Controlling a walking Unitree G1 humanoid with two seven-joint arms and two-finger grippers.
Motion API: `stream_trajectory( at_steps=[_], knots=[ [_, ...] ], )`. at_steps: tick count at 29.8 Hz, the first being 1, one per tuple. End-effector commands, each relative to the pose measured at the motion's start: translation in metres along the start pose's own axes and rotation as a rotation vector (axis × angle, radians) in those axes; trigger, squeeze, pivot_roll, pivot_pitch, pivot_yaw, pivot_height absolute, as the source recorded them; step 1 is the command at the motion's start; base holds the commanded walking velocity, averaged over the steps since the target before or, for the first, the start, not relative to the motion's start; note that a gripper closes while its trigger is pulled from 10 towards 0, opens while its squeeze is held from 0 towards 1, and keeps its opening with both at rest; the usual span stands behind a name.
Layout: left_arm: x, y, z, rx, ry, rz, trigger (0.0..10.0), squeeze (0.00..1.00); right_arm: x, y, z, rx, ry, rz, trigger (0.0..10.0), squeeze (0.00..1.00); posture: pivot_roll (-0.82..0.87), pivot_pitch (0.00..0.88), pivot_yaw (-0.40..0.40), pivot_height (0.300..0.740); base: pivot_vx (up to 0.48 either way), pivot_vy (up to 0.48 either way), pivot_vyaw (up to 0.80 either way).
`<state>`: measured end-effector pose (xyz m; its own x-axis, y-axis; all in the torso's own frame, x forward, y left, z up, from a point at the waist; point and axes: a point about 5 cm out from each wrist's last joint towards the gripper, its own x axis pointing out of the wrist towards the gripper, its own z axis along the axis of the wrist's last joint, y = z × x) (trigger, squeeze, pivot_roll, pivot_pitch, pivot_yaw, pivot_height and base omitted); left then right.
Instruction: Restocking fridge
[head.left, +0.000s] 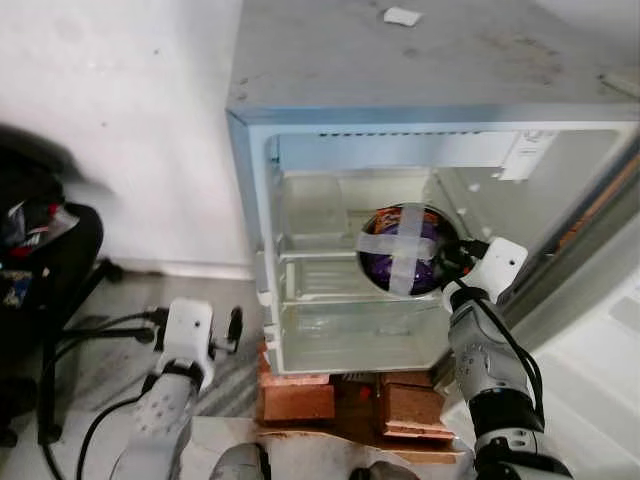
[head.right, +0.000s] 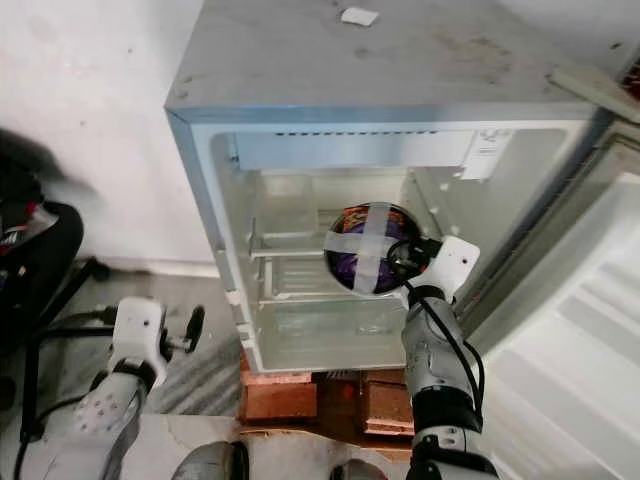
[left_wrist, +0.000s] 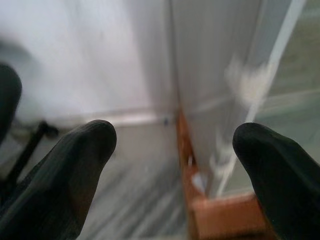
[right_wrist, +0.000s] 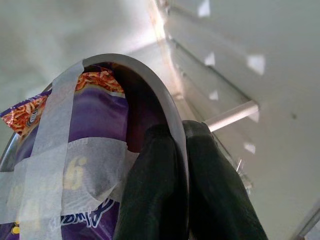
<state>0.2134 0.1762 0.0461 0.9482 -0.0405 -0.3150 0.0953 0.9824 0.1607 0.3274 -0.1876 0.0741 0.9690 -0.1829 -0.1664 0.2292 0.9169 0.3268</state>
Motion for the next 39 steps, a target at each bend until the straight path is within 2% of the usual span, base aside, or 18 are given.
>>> stream_trajectory(
  at_steps=[1,4,6,10,11,13,16,19,21,22,23,24,27,29,30,31,32,39],
  knots=[
    [-0.006,0.005,0.006,0.021,-0.016,0.033,10.0,0.00,0.007,-0.002,0.012,-0.004,-0.042,-0.028,10.0,0.00,0.29,0.212,-0.052,0.740,0.000,0.000,0.00],
    [-0.013,0.008,0.006,0.036,-0.012,0.061,10.0,0.00,0.012,-0.003,0.017,0.003,-0.052,-0.044,10.0,0.00,0.31,0.235,-0.051,0.740,0.000,0.000,0.00],
    [-0.025,0.006,0.008,0.031,0.000,0.053,10.0,0.00,0.020,-0.005,0.023,0.033,-0.066,-0.083,10.0,0.00,0.32,0.276,-0.048,0.740,0.000,0.000,0.00],
    [-0.032,0.001,0.012,0.026,0.011,0.023,10.0,0.00,0.027,-0.003,0.028,0.047,-0.069,-0.101,10.0,0.00,0.33,0.292,-0.049,0.740,0.000,0.000,0.00],
    [-0.034,0.000,0.014,0.021,0.007,0.015,10.0,0.00,0.029,-0.001,0.029,0.073,-0.066,-0.107,10.0,0.00,0.34,0.321,-0.041,0.740,0.000,0.000,0.00],
    [-0.042,-0.002,0.018,0.015,0.005,0.011,10.0,0.00,0.035,0.007,0.034,0.128,-0.055,-0.123,10.0,0.00,0.37,0.347,-0.042,0.740,0.000,0.000,0.00],
    [-0.046,-0.002,0.020,0.012,0.011,0.010,10.0,0.00,0.038,0.012,0.037,0.184,-0.046,-0.133,10.0,0.00,0.38,0.357,-0.045,0.740,0.000,0.000,0.00],
    [-0.054,-0.003,0.021,0.000,0.031,0.017,10.0,0.00,0.044,0.028,0.043,0.291,-0.025,-0.133,10.0,0.00,0.41,0.379,-0.061,0.740,0.000,0.000,0.00],
    [-0.055,-0.003,0.022,-0.002,0.029,0.019,10.0,0.00,0.045,0.032,0.045,0.312,-0.021,-0.129,10.0,0.00,0.41,0.381,-0.063,0.740,0.000,0.000,0.00],
    [-0.057,-0.003,0.023,-0.005,0.030,0.022,10.0,0.00,0.047,0.041,0.049,0.357,-0.014,-0.119,10.0,0.00,0.42,0.386,-0.070,0.740,0.000,0.000,0.00],
    [-0.057,-0.003,0.023,-0.005,0.030,0.022,10.0,0.00,0.047,0.041,0.049,0.357,-0.014,-0.119,10.0,0.00,0.42,0.386,-0.070,0.740,0.000,0.000,0.00],
    [-0.059,-0.004,0.024,-0.008,0.033,0.024,10.0,0.00,0.048,0.050,0.052,0.406,-0.004,-0.110,10.0,0.00,0.42,0.392,-0.078,0.740,0.000,0.000,0.00],
    [-0.062,-0.006,0.025,-0.019,0.040,0.037,10.0,0.00,0.050,0.060,0.057,0.457,0.002,-0.104,10.0,0.00,0.44,0.398,-0.092,0.740,0.000,0.000,0.00],
    [-0.064,-0.006,0.025,-0.025,0.044,0.049,10.0,0.00,0.051,0.064,0.061,0.561,0.006,-0.114,10.0,0.00,0.44,0.400,-0.097,0.740,0.000,0.000,0.00],
    [-0.065,-0.005,0.024,-0.025,0.046,0.052,10.0,0.00,0.052,0.064,0.062,0.603,0.008,-0.120,10.0,0.13,0.45,0.399,-0.100,0.740,0.000,0.000,0.00],
    [-0.066,-0.005,0.024,-0.024,0.049,0.055,10.0,0.00,0.052,0.063,0.063,0.666,0.011,-0.137,10.0,0.31,0.45,0.399,-0.100,0.740,0.000,0.000,0.00],
    [-0.066,-0.005,0.024,-0.024,0.048,0.056,10.0,0.00,0.052,0.061,0.064,0.693,0.010,-0.147,10.0,1.00,0.45,0.399,-0.105,0.740,0.000,0.000,0.00],
    [-0.065,-0.005,0.026,-0.031,0.051,0.075,10.0,0.00,0.057,0.058,0.083,0.686,-0.053,-0.120,10.0,1.00,0.45,0.386,-0.112,0.740,0.000,0.000,0.00]
  ],
)
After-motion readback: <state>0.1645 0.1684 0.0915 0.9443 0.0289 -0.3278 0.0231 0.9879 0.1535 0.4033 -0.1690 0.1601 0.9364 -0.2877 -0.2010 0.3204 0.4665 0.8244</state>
